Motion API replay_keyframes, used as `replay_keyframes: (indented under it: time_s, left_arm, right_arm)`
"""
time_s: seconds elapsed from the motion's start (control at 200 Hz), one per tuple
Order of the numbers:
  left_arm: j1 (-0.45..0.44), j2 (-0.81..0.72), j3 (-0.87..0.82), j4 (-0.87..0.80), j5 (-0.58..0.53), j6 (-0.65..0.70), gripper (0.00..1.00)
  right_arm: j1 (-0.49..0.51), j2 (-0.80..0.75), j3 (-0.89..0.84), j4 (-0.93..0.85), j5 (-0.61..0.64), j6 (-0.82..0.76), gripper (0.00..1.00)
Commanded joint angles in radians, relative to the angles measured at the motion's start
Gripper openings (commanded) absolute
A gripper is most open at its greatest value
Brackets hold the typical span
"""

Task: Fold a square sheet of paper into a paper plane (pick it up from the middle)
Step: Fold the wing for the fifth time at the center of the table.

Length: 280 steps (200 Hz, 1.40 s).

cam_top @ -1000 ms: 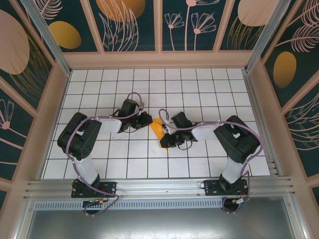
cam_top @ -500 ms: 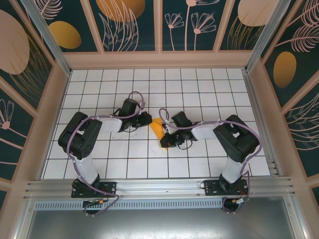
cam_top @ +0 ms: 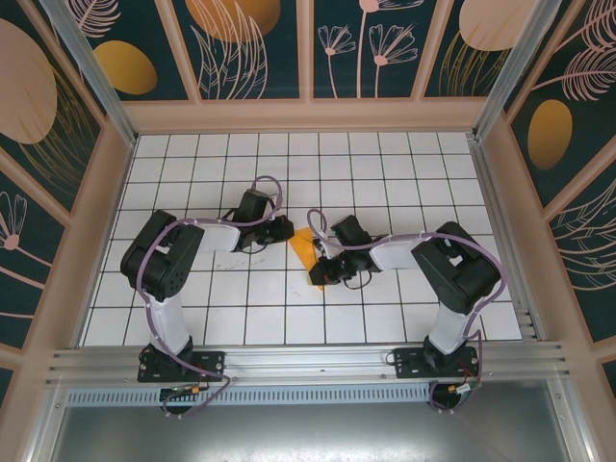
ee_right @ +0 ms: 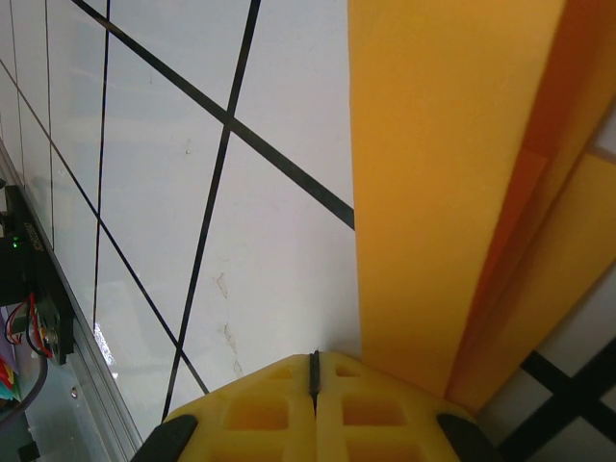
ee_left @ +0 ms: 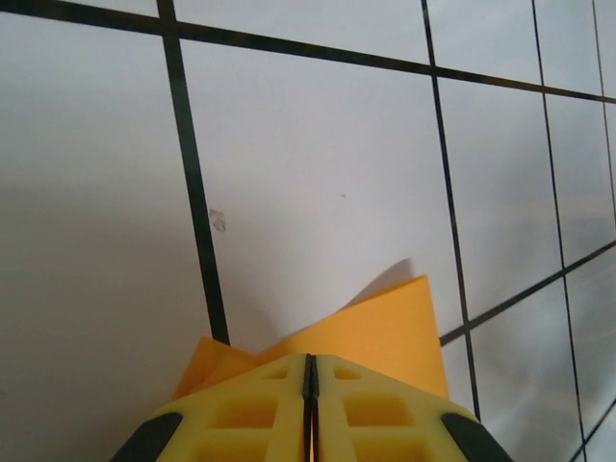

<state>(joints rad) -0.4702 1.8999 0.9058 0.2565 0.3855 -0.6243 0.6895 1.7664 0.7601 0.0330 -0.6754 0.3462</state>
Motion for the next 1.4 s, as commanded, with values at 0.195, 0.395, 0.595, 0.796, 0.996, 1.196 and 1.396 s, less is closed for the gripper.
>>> replay_keyframes:
  time_s: [0.195,0.395,0.595,0.796,0.996,1.196,1.396]
  left_arm:
    - [0.023,0.049,0.031,-0.051,-0.065,0.05,0.11]
    - [0.062,0.053,0.058,-0.104,-0.119,0.078,0.1]
    - [0.099,-0.02,0.103,-0.14,-0.116,0.115,0.1]
    - [0.095,-0.164,-0.009,-0.046,0.011,0.053,0.1]
    - [0.038,-0.239,-0.121,0.066,0.107,-0.031,0.05]
    - [-0.025,-0.192,-0.131,0.102,0.124,-0.064,0.01]
    - [-0.028,-0.093,-0.092,0.075,0.13,-0.053,0.01]
  right_arm:
    - [-0.013,0.04,-0.022,-0.075,0.068,-0.021,0.06]
    - [-0.015,0.041,-0.021,-0.077,0.069,-0.021,0.05]
    - [-0.016,0.045,-0.013,-0.079,0.068,-0.016,0.05]
    - [-0.016,0.046,-0.01,-0.076,0.065,-0.012,0.05]
    - [-0.016,0.054,-0.007,-0.077,0.06,-0.01,0.05]
    - [-0.016,0.061,-0.007,-0.074,0.059,-0.006,0.05]
    - [-0.016,0.063,-0.01,-0.079,0.06,-0.004,0.05]
